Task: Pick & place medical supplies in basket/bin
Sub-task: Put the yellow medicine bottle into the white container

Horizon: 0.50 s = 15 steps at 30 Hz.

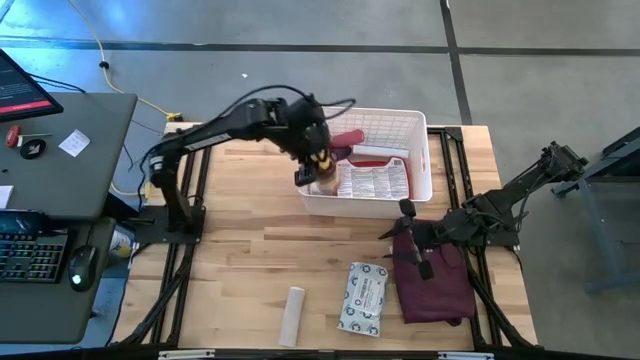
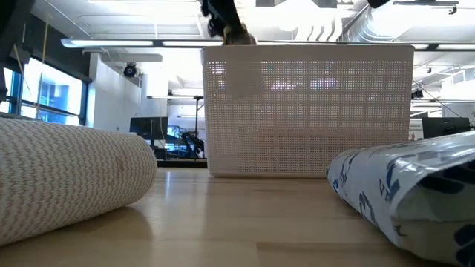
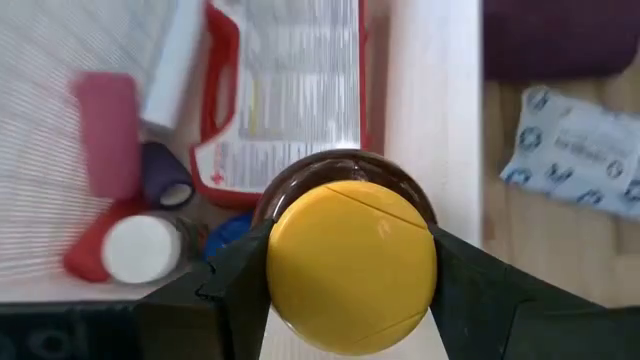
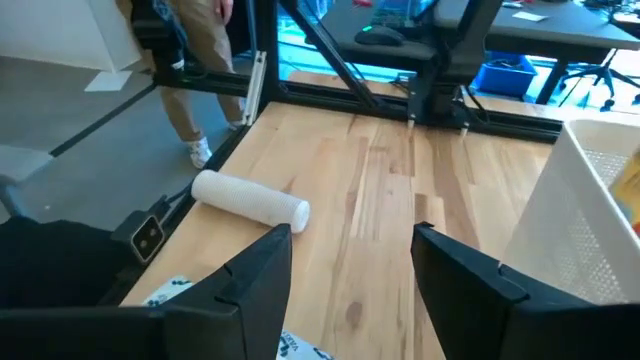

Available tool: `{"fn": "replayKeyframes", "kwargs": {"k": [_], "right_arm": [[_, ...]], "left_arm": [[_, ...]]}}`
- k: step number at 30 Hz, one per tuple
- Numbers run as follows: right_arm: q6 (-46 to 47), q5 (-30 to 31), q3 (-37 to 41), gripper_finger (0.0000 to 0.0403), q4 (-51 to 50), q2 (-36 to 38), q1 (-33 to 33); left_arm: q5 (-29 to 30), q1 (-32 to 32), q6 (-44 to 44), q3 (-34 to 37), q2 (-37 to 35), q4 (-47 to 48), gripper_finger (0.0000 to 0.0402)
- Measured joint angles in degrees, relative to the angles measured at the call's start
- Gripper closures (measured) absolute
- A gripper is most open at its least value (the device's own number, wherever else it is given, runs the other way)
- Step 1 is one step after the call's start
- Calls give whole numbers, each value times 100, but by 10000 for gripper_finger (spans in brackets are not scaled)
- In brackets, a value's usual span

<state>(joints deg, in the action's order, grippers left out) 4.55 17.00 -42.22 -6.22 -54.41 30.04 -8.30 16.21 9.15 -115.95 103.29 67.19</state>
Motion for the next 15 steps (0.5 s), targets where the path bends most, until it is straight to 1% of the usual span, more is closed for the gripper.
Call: {"fn": "replayKeyframes", "kwargs": {"k": [7, 15], "right_arm": [[303, 6, -2, 206, 46, 0, 0], [204, 45, -2, 206, 42, 0, 2]], "left_arm": [[22, -5, 338, 1, 610, 71, 149], [8, 104, 530, -4, 825, -80, 149]]}}
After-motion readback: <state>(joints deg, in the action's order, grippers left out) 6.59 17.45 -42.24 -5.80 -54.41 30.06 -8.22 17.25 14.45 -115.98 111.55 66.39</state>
